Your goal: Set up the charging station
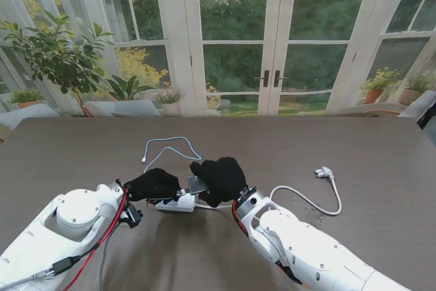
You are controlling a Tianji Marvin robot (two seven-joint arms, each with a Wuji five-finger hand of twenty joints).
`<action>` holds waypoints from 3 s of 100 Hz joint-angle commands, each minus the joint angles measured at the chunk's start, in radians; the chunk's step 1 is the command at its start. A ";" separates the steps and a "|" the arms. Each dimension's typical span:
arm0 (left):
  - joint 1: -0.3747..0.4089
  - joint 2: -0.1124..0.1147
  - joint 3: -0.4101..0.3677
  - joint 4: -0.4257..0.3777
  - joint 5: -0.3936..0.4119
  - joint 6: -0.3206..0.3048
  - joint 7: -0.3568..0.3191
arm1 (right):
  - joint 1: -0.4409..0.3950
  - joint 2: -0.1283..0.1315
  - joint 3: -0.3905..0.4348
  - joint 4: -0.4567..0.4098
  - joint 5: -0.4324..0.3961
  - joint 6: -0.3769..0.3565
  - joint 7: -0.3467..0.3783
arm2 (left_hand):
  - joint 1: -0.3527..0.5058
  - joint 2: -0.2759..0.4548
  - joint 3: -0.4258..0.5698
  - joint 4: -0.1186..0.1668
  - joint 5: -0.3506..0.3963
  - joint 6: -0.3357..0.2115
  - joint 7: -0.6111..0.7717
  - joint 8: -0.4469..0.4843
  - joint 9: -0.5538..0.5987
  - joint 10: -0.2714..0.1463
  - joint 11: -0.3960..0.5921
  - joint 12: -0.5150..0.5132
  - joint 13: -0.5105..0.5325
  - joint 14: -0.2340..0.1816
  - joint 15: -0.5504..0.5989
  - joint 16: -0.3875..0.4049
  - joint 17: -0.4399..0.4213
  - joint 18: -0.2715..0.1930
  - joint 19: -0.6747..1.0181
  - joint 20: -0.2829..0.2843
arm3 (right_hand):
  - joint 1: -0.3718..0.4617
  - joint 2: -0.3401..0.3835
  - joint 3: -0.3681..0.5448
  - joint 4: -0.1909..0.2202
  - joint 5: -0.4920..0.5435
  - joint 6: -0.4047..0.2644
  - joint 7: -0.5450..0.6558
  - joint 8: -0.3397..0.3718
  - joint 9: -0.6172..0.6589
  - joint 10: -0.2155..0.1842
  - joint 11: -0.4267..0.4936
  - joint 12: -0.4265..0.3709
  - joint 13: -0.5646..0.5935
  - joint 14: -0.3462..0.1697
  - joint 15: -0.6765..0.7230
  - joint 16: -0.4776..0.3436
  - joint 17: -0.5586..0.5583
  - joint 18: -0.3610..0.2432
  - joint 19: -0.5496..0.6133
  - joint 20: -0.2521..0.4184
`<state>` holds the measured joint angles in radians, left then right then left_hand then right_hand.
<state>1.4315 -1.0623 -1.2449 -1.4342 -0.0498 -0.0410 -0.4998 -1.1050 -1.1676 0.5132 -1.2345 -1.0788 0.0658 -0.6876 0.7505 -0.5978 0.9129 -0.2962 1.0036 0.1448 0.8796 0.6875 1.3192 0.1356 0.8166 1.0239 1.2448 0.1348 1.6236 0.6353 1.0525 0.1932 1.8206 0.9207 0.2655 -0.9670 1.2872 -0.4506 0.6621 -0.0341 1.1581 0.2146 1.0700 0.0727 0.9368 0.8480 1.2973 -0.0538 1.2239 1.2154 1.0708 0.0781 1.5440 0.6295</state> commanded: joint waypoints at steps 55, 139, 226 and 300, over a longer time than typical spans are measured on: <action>-0.005 0.002 -0.011 0.016 -0.029 -0.013 -0.062 | -0.008 0.000 -0.005 -0.003 -0.005 -0.013 0.018 | 0.007 0.057 0.080 0.013 0.082 -0.099 0.023 -0.002 0.042 0.091 0.022 0.025 0.025 0.012 0.138 0.013 0.067 -0.175 0.273 -0.001 | 0.162 0.162 0.162 0.073 0.081 -0.184 0.332 0.063 0.051 -0.074 0.068 0.001 0.023 0.003 0.033 -0.478 0.023 -0.063 0.016 0.003; -0.022 -0.005 0.004 0.045 -0.064 -0.026 -0.062 | -0.015 -0.001 0.002 -0.017 -0.004 -0.003 0.024 | 0.004 0.058 0.083 0.013 0.088 -0.094 0.018 0.006 0.044 0.090 0.027 0.031 0.025 0.013 0.139 0.013 0.067 -0.177 0.273 -0.003 | 0.162 0.164 0.162 0.072 0.080 -0.185 0.333 0.062 0.048 -0.075 0.069 -0.001 0.023 0.003 0.034 -0.477 0.023 -0.066 0.016 0.002; -0.015 -0.024 0.007 0.061 -0.101 -0.046 -0.007 | -0.015 -0.022 -0.008 0.019 0.036 -0.010 0.002 | 0.005 0.063 0.088 0.015 0.101 -0.074 0.020 0.014 0.048 0.093 0.050 0.024 0.025 0.022 0.140 0.013 0.067 -0.170 0.273 0.001 | 0.160 0.164 0.164 0.071 0.080 -0.184 0.335 0.061 0.050 -0.076 0.070 -0.002 0.023 -0.006 0.039 -0.475 0.025 -0.070 0.017 0.002; 0.005 -0.052 0.027 0.077 -0.133 -0.082 0.094 | -0.034 -0.042 0.011 0.028 0.084 0.019 0.005 | 0.016 0.061 0.086 0.016 0.101 -0.048 0.011 0.014 0.049 0.094 0.060 -0.005 0.025 0.032 0.140 0.012 0.066 -0.159 0.273 0.002 | 0.162 0.164 0.164 0.072 0.080 -0.182 0.335 0.060 0.053 -0.072 0.069 -0.002 0.023 0.001 0.041 -0.473 0.027 -0.068 0.017 0.001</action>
<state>1.4353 -1.0981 -1.2266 -1.3593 -0.1759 -0.1188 -0.3930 -1.1331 -1.1980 0.5269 -1.1989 -0.9936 0.0855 -0.6944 0.7395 -0.5978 0.9316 -0.2962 1.0282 0.1382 0.8753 0.6960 1.3192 0.1396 0.8282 1.0244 1.2448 0.1388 1.6241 0.6354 1.0530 0.1963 1.8217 0.9210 0.2679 -0.9670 1.2868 -0.4506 0.6621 -0.0340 1.1581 0.2146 1.0701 0.0766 0.9370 0.8438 1.2975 -0.0543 1.2247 1.2154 1.0709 0.0779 1.5439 0.6295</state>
